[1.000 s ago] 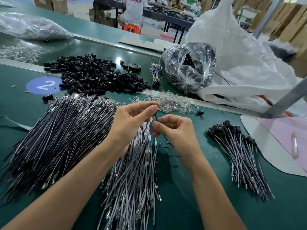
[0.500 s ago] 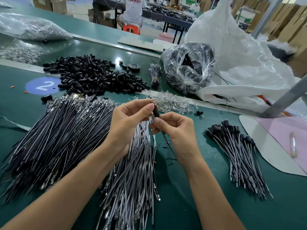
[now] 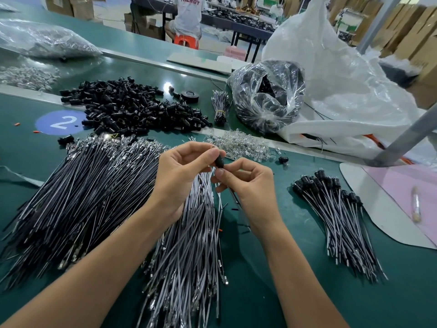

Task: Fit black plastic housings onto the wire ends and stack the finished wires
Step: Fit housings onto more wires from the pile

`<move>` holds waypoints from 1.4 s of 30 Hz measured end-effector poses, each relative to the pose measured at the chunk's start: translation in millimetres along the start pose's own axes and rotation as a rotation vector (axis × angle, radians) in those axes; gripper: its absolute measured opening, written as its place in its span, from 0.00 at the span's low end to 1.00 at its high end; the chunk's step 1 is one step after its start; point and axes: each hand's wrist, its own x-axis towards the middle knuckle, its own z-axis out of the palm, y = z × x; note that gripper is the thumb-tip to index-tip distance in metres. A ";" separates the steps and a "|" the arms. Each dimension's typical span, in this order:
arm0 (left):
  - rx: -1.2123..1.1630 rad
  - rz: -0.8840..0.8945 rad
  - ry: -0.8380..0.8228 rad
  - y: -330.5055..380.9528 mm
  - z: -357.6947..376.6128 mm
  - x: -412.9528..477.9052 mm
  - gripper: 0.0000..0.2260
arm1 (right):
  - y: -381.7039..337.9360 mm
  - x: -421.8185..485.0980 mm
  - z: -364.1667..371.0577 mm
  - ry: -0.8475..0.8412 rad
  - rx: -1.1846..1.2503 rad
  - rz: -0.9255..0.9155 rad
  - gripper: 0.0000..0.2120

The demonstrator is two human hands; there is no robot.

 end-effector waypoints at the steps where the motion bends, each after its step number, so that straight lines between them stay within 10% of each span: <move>1: -0.012 -0.003 0.002 0.3 0.0 0.2 0.05 | -0.1 0.0 0.1 0.000 -0.003 0.001 0.04; 22: -0.089 -0.100 -0.189 9.9 -7.5 0.4 0.05 | -5.7 -2.0 -0.4 -0.178 0.106 0.042 0.01; 42: 0.020 0.003 -0.052 2.9 -7.7 3.6 0.10 | 2.8 0.4 0.0 0.027 -0.069 -0.110 0.03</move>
